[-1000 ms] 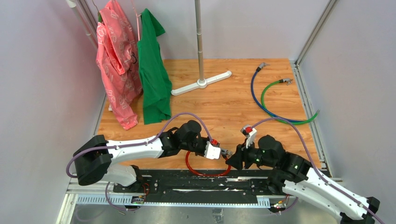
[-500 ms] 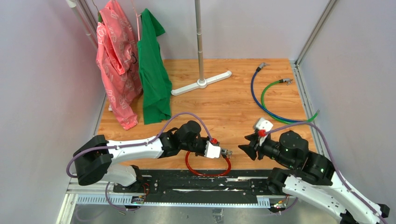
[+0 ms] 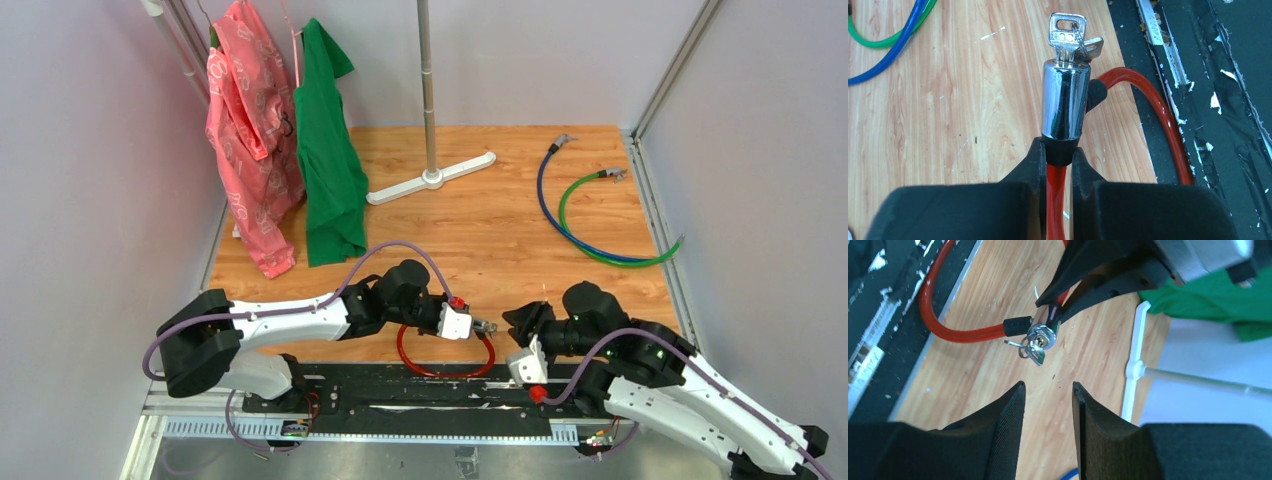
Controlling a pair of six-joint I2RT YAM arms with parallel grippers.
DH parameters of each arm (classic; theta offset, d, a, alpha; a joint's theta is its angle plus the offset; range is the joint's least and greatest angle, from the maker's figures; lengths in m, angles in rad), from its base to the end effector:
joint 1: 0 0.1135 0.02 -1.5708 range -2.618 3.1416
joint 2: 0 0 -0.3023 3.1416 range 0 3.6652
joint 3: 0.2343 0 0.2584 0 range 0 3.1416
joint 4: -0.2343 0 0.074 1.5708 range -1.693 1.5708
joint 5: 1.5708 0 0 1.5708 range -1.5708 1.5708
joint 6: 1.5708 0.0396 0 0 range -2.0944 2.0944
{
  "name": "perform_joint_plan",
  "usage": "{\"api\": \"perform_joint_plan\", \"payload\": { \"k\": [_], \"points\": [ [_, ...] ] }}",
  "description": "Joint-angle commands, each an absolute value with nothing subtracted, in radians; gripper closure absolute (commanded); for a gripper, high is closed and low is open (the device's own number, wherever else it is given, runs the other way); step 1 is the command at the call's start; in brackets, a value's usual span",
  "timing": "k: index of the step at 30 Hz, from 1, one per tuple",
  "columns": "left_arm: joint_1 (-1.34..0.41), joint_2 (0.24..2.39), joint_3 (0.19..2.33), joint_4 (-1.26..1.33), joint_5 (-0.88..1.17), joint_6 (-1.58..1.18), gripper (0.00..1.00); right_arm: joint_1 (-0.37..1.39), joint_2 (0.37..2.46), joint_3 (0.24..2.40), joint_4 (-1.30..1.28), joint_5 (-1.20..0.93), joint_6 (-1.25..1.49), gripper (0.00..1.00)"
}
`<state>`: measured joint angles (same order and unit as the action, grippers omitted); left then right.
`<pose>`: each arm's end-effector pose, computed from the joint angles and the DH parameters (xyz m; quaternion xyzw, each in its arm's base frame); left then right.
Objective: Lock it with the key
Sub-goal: Lock the lock.
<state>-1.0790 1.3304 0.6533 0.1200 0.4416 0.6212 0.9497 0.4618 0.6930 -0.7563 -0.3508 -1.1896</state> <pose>0.1148 -0.2501 0.2383 0.7111 0.4831 -0.2940 0.4178 0.0334 0.0701 0.3084 -0.7901 0.3334 0.0913 0.5062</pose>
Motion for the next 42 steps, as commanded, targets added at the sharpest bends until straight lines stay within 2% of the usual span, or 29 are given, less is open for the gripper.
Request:
{"api": "perform_joint_plan", "payload": {
  "k": [1,9,15,24,31,42],
  "points": [
    [-1.111,1.363,0.598,-0.081,0.511,0.606,1.00,0.961,0.443,0.644,-0.767,-0.388,-1.526,0.61],
    [-1.111,1.373,0.614,-0.100,0.508,0.603,1.00,1.038,0.491,0.621,-0.776,-0.310,-1.698,0.66],
    [-1.111,1.371,0.611,-0.100,0.512,0.599,1.00,1.091,0.515,0.587,-0.736,-0.253,-1.724,0.68],
    [-1.111,1.376,0.612,-0.088,0.522,0.584,1.00,1.101,0.528,0.589,-0.701,-0.217,-1.737,0.77],
    [-1.111,1.378,0.615,-0.089,0.522,0.583,1.00,1.109,0.527,0.588,-0.723,-0.248,-1.715,0.90],
    [-1.113,1.373,0.613,-0.084,0.518,0.574,1.00,1.148,0.532,0.545,-0.651,-0.256,-1.570,0.92]
  ]
}}
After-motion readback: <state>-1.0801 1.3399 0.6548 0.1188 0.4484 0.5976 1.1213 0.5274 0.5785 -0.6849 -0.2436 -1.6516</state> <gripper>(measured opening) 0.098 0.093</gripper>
